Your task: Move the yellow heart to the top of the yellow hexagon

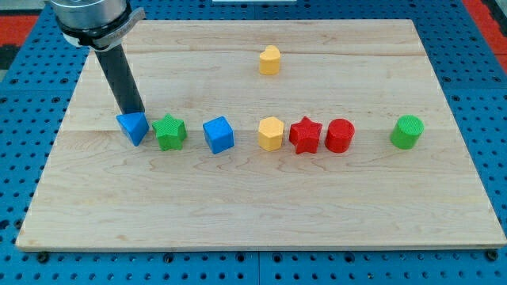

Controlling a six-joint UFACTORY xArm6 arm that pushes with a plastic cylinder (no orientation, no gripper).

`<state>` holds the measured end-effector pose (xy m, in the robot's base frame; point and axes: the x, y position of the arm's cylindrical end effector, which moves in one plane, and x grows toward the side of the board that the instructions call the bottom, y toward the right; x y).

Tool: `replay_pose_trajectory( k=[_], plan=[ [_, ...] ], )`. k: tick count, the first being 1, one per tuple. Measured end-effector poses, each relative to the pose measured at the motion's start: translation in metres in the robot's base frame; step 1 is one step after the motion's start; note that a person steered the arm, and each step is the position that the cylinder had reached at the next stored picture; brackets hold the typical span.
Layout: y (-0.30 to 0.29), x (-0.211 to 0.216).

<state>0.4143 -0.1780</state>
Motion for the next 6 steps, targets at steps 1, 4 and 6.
replay_pose_trajectory(
  k=[1,4,6],
  plan=[
    [0.012,0.001],
    [0.074,-0.034],
    [0.278,-0.081]
  ],
)
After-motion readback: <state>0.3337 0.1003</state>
